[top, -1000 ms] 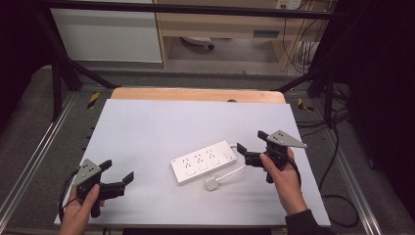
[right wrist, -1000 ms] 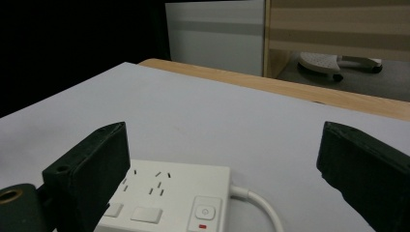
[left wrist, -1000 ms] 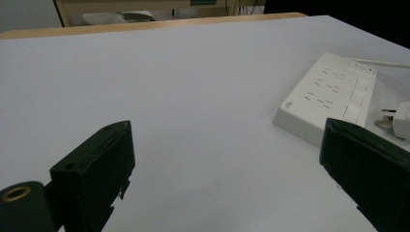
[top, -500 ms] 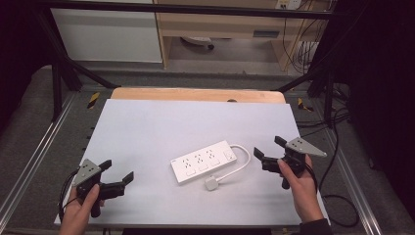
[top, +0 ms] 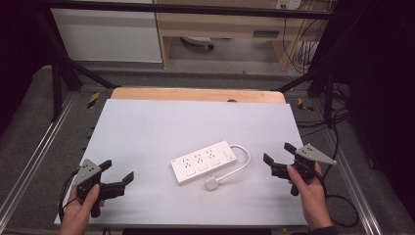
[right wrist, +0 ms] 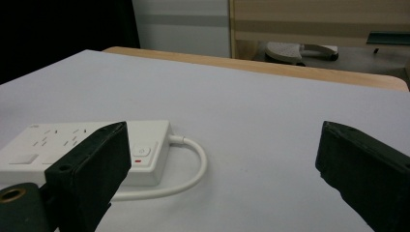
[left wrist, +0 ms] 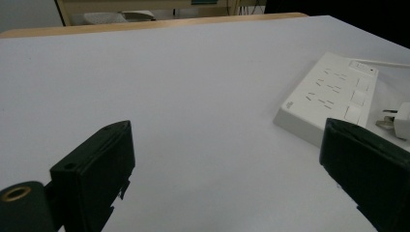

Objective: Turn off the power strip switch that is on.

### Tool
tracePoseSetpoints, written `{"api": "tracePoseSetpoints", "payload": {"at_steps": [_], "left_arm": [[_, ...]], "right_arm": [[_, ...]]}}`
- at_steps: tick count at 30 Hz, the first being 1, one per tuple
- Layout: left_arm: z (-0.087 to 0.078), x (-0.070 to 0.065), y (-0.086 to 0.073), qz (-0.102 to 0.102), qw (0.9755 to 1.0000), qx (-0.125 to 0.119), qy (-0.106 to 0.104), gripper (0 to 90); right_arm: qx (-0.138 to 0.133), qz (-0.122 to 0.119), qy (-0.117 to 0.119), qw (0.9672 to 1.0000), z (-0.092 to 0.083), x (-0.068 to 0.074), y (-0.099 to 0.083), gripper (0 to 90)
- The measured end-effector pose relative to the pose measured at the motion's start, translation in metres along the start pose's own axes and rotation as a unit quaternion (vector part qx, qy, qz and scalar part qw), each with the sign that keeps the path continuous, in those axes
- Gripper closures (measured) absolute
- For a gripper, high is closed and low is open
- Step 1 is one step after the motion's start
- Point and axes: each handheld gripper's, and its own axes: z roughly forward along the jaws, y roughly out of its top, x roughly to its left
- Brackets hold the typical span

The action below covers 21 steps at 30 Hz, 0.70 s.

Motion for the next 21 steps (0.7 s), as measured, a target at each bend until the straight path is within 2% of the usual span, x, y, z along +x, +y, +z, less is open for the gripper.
{"api": "tracePoseSetpoints", "payload": {"at_steps": [12,16,21], "left_arm": [[0.000,0.000,0.000,0.000,1.0000,0.000,0.000,5.2],[0.000,0.000,0.000,0.001,1.0000,0.000,0.000,5.2],[0.000,0.000,0.000,0.000,1.0000,-0.001,0.000,5.2]], "right_arm": [[0.010,0.007,-0.010,0.9999,-0.004,-0.008,-0.021,5.9],[0.014,0.006,-0.008,0.9999,-0.002,-0.007,-0.026,5.9],[0.031,0.003,0.000,0.9995,0.004,-0.003,-0.035,5.8]]}}
